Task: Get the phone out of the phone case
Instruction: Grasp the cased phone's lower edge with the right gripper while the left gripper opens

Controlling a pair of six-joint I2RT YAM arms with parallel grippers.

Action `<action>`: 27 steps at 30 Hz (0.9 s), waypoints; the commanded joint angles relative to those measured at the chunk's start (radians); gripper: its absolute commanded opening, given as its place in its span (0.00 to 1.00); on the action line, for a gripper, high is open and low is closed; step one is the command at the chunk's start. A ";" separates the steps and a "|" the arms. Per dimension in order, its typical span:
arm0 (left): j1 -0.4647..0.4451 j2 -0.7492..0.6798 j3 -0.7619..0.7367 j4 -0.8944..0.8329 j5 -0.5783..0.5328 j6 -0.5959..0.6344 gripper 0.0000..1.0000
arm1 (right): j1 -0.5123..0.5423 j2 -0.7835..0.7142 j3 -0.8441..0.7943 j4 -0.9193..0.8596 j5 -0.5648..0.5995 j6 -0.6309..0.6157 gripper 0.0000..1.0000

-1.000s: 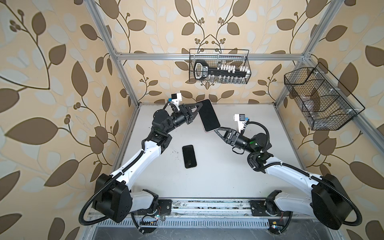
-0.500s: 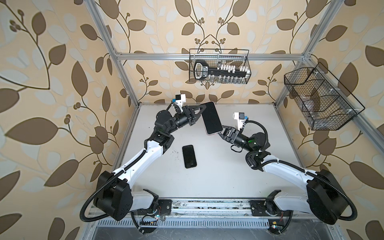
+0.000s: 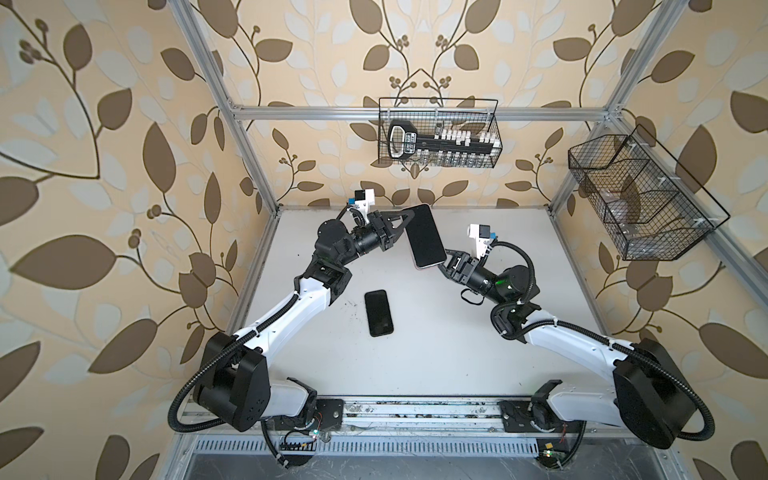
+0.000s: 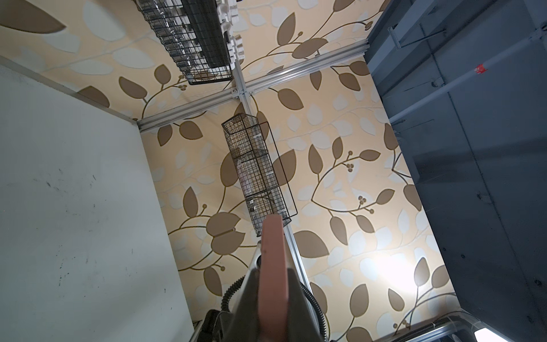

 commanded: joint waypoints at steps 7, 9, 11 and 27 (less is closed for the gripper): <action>-0.013 0.013 0.006 -0.066 -0.009 0.138 0.02 | 0.030 -0.018 -0.022 0.107 0.076 0.093 0.11; -0.013 0.015 0.010 -0.091 -0.012 0.157 0.08 | 0.031 -0.020 -0.034 0.106 0.092 0.111 0.08; -0.013 0.018 0.012 -0.103 -0.012 0.168 0.16 | 0.031 -0.020 -0.048 0.110 0.113 0.131 0.04; -0.013 0.042 0.008 -0.109 0.000 0.163 0.68 | 0.025 0.007 -0.096 0.174 0.171 0.242 0.00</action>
